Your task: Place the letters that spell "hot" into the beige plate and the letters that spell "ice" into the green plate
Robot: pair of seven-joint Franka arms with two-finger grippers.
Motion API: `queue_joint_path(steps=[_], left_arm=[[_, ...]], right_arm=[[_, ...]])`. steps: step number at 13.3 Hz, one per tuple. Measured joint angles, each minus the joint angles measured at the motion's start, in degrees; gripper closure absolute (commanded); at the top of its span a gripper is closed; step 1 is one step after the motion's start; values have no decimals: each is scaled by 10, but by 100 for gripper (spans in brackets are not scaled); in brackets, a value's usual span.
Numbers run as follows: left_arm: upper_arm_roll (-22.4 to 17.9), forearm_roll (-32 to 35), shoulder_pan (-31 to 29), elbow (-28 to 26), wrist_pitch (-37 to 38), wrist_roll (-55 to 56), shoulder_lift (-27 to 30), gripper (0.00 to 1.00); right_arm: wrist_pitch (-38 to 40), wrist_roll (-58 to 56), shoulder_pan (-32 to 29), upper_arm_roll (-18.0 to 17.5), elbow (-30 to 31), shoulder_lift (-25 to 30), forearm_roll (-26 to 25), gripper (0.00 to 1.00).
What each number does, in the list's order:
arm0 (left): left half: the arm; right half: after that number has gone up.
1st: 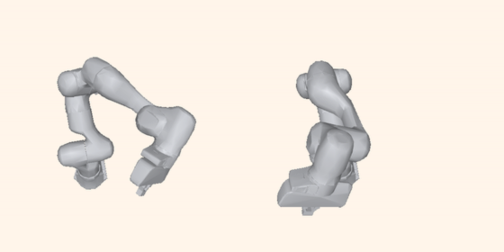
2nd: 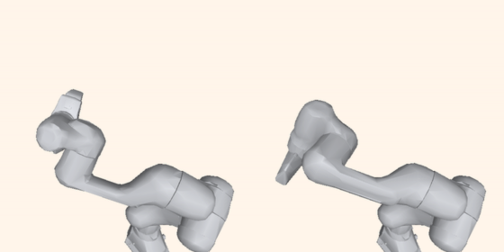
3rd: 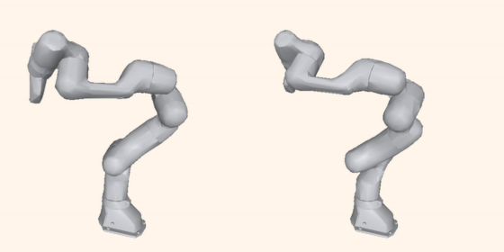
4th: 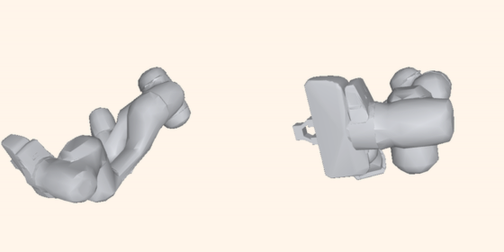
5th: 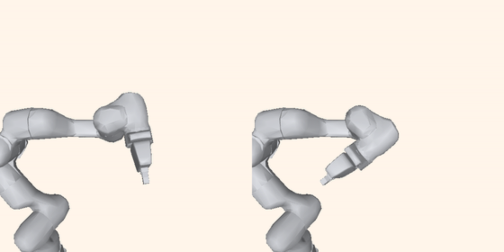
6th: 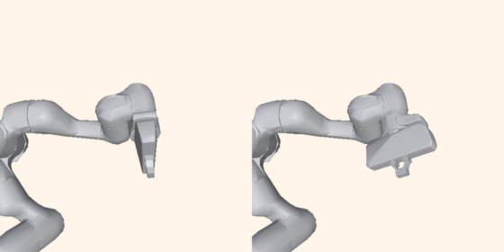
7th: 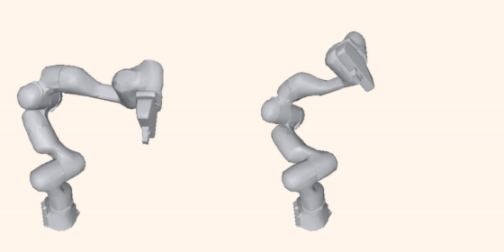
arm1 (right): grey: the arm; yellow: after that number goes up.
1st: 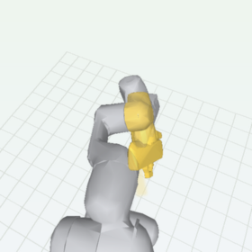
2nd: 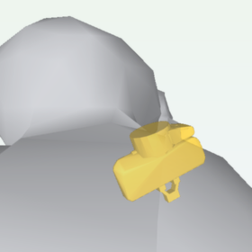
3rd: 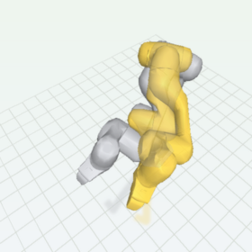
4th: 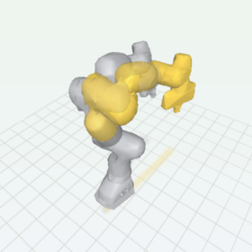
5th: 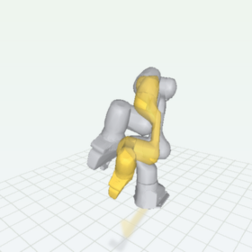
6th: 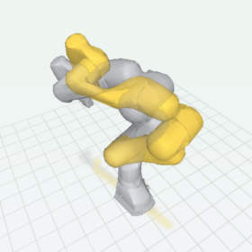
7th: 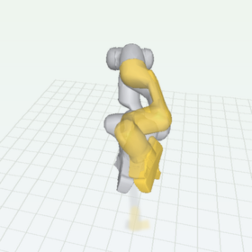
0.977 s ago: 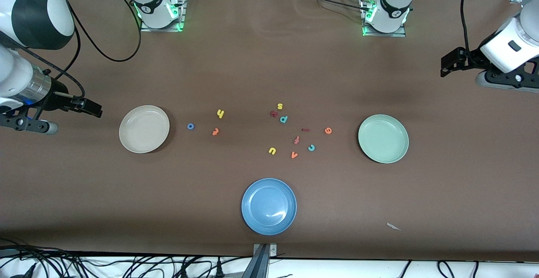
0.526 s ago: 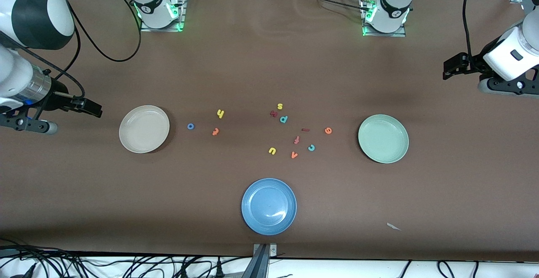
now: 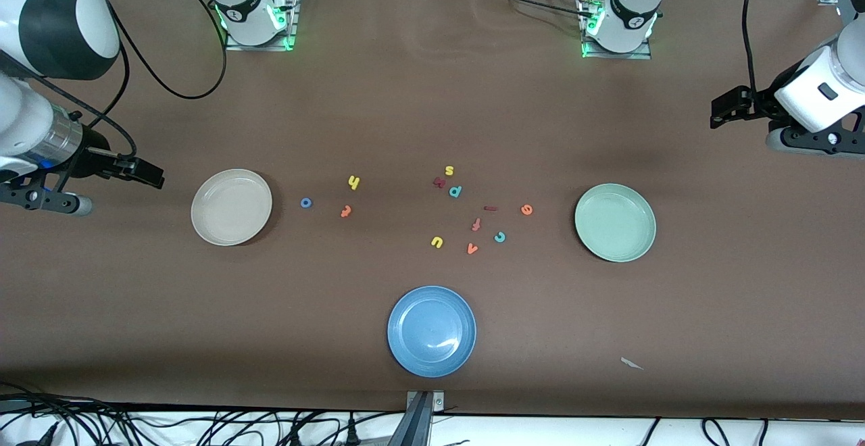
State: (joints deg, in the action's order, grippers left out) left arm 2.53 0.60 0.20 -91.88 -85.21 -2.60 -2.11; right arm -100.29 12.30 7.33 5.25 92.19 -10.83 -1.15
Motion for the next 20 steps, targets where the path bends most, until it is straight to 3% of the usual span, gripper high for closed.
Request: queue_joint_path(steps=[11, 20], left_arm=[[12, 0, 4, 0, 0, -1, -15, 0], [63, 0, 5, 0, 0, -1, -15, 0]], right_arm=[[0, 0, 0, 0, 0, 0, 0, 0], [0, 0, 0, -1, 1, 0, 0, 0]])
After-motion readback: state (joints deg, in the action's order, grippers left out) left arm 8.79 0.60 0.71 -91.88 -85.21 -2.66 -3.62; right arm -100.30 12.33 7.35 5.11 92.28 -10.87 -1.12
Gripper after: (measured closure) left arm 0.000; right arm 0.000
